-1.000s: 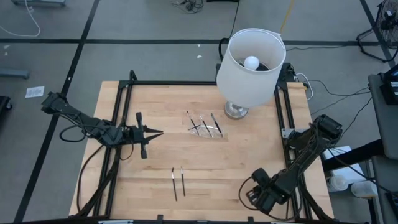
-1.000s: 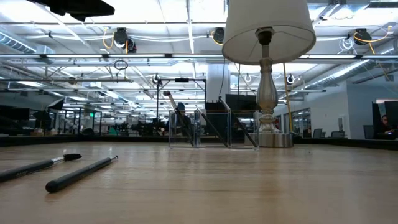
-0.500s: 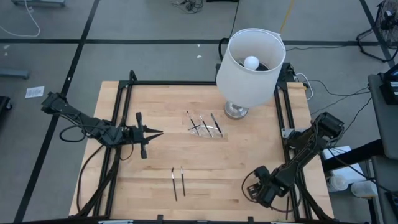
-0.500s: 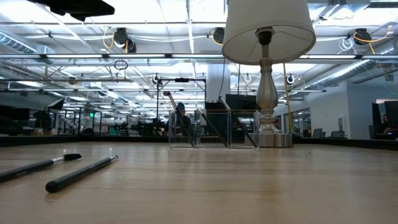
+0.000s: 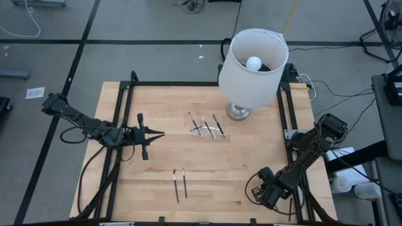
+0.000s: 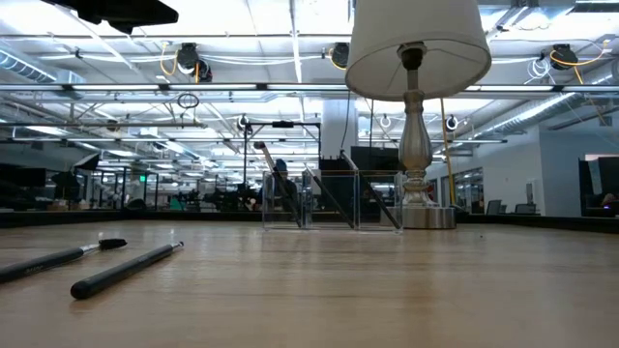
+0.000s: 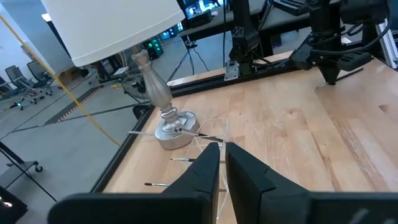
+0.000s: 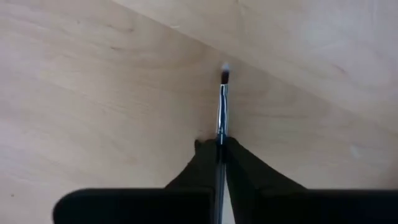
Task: Pick & Place Makeup Brushes
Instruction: Put the black eyeshadow brush into the transparent organizer
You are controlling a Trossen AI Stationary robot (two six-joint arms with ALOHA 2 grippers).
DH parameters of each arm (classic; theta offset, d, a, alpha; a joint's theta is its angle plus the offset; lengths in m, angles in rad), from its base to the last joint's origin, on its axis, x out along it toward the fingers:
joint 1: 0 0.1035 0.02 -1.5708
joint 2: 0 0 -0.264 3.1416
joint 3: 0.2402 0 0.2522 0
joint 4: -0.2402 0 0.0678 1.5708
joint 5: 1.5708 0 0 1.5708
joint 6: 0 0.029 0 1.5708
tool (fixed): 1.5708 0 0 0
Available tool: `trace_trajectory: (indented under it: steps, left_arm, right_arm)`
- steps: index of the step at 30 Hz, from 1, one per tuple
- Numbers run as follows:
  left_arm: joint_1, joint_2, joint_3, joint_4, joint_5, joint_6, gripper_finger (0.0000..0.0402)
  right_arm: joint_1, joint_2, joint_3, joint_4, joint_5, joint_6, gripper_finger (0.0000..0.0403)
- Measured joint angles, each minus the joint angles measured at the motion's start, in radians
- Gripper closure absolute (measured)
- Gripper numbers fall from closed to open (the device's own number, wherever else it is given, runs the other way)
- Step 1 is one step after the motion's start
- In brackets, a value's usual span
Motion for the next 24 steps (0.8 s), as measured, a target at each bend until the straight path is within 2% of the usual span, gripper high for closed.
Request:
trace_trajectory:
  steps: [6,9,14,17,21,24]
  left_arm:
    - [0.0,0.0,0.0,0.0,0.0,0.002,0.0364]
    - [0.0,0.0,0.0,0.006,0.0,0.004,0.0364]
    - [-0.001,0.0,0.0,0.022,0.001,0.013,0.0364]
    - [-0.001,0.0,0.0,0.022,0.003,0.014,0.0364]
    - [-0.003,0.0,0.0,0.022,0.006,0.014,0.0364]
    - [-0.004,0.0,0.0,0.039,0.006,0.016,0.0364]
  right_arm:
    - [-0.014,-0.033,-0.001,0.009,0.031,-0.068,0.0396]
    - [-0.027,-0.099,0.009,0.009,0.114,-0.103,0.0399]
    - [-0.062,-0.2,0.03,-0.009,0.387,-0.202,0.0401]
    - [-0.08,-0.231,0.038,-0.001,0.435,-0.291,0.0402]
    - [-0.13,-0.259,0.048,0.026,0.555,-0.419,0.0402]
    - [-0.158,-0.265,0.047,0.114,0.61,-0.588,0.0402]
